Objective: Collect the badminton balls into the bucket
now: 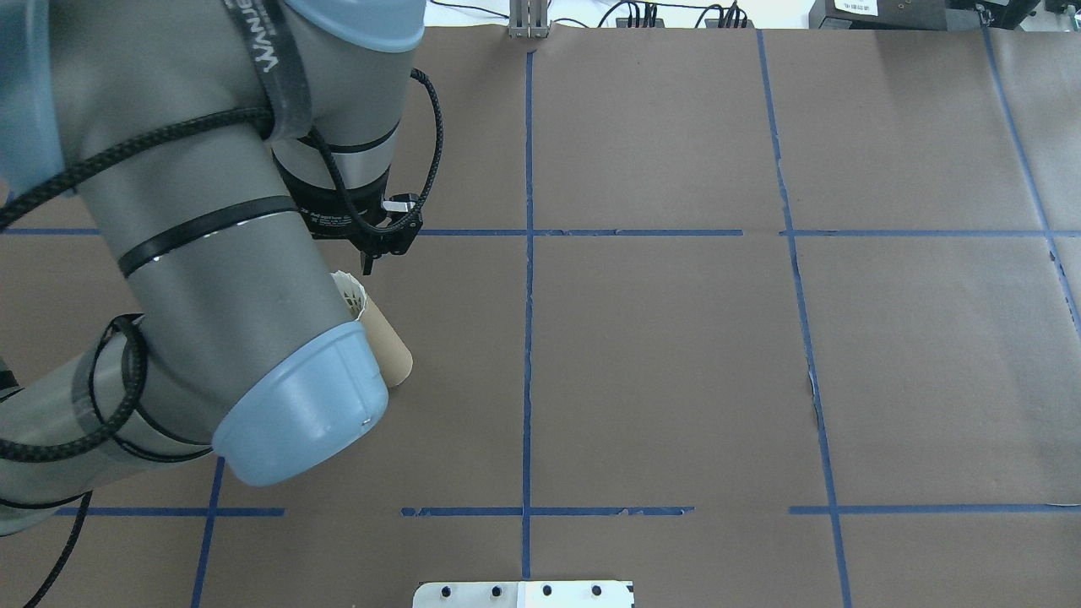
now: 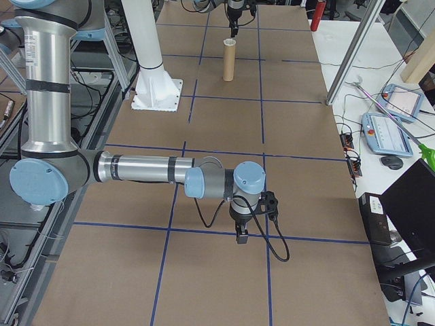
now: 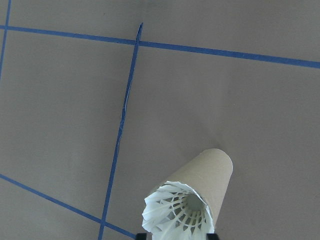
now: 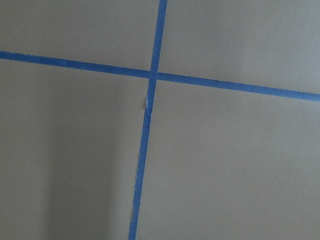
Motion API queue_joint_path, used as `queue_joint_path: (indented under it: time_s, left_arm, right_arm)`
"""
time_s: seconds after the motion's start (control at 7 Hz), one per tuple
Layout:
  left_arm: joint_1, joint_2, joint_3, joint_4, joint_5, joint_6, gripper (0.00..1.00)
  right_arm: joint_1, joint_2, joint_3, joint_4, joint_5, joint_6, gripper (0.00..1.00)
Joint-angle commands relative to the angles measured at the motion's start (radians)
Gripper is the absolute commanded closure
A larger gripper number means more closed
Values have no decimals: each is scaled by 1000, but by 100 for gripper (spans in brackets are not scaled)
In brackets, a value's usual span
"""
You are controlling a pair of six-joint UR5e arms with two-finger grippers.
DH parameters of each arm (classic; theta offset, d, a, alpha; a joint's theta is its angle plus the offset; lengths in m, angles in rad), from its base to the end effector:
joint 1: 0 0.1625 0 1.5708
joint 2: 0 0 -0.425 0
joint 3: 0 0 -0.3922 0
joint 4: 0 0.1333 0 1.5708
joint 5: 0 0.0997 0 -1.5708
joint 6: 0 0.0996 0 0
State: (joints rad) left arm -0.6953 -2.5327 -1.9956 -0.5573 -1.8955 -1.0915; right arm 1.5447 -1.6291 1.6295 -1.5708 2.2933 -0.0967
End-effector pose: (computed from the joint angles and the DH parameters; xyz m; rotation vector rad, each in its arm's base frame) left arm 0.3555 -0.4288 0.0716 -0.0622 0.4861 -0.1511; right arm 0.0552 -0.4688 0.6613 0.0259 -0.7225 -0.1176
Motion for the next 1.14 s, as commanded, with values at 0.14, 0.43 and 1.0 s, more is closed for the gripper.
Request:
queue_joint_path:
  time_s: [0.14, 0.43, 1.0]
  left_arm:
    - [-267, 198, -66, -301, -40, 322, 0]
    - [-497, 509, -42, -674, -228, 643, 0]
    - [-832, 724, 326, -916, -423, 1164, 0]
  right_arm:
    - [0, 0, 0, 0, 0, 0, 0]
    - [0, 0, 0, 0, 0, 0, 0]
    - [0, 0, 0, 0, 0, 0, 0]
